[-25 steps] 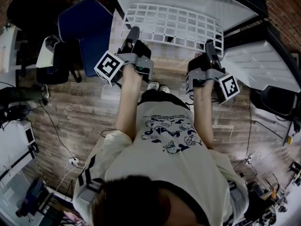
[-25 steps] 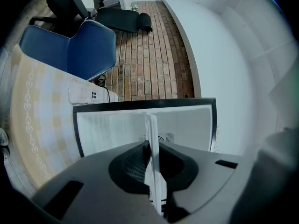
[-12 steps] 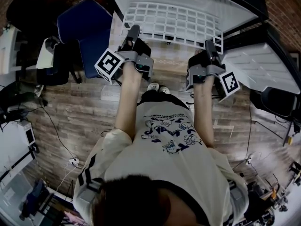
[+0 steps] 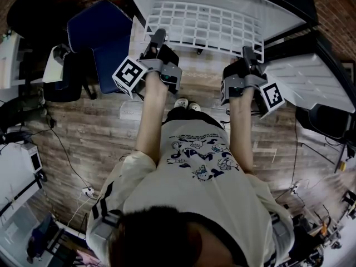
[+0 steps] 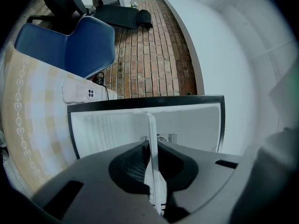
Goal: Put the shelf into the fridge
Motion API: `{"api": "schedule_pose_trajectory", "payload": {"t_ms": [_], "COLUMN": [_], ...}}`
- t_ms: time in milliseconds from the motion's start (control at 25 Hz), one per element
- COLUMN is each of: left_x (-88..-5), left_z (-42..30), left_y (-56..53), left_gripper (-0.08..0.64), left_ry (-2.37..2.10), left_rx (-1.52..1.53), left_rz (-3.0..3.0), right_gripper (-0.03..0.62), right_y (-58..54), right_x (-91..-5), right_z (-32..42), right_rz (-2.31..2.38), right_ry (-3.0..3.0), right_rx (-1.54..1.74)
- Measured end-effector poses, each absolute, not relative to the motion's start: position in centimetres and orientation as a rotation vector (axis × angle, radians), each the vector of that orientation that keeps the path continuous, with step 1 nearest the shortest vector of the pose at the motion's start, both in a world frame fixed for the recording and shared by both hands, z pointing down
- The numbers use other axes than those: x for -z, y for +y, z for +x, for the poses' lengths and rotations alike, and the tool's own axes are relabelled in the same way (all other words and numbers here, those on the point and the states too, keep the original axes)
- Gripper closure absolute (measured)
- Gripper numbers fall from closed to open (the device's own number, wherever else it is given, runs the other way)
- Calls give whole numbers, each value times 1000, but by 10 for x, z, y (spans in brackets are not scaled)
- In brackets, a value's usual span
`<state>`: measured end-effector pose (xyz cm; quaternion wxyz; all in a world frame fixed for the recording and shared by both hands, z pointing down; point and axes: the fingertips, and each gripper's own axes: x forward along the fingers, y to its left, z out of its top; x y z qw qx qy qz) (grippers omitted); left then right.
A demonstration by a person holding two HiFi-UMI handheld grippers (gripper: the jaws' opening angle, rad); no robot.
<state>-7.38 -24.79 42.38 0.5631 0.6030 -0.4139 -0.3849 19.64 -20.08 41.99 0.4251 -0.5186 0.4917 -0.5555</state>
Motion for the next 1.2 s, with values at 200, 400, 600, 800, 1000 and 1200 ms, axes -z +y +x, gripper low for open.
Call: {"api": "schedule_pose_trajectory", "payload": {"t_ms": [200,400,600,800,1000,1200], "left_x": [-429,-430,-427,-430,-430,-429], "left_z": [-74,-74,-72,-72,-72,-73], "left_y": [-255,-257,-264,-266,-267,-267], "left_gripper": [526,526,525,526,526,525], "left_ry": [-986,-984,-972,-980,-979,-1003], "left_rx": [889,888,902,889,891,879], "left_rz": [1419,1420,1417,1416,1418,1435], "right_gripper": [546,546,546,546,546,546], "right_y": [-208,-210,-217,-220,-220,-220], "right_x": [-423,-422,-423,-423,-423,-422], "right_z": [198,198,199,199,200,199], "right_rz": [-1306,-1307,-1308,-1312,-1318,-1316], "right_ry": [1226,1226,1220,1221,1222,1223], "right_rx": [1387,1385,1386,1382,1373,1377]}}
